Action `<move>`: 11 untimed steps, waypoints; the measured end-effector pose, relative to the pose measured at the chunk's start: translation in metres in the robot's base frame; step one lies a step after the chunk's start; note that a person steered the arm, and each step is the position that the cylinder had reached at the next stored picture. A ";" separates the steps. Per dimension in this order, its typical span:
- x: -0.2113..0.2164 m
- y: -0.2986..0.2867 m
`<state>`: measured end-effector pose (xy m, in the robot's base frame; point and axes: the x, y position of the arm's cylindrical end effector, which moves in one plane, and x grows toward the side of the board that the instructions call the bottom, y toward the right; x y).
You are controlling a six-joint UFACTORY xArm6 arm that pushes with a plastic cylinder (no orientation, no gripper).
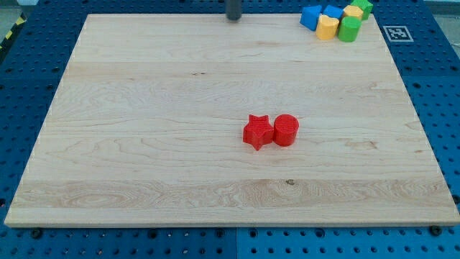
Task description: Push the blue triangle into the group of blocks
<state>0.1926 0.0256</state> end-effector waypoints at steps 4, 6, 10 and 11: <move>-0.001 0.053; -0.001 0.082; -0.001 0.116; -0.001 0.121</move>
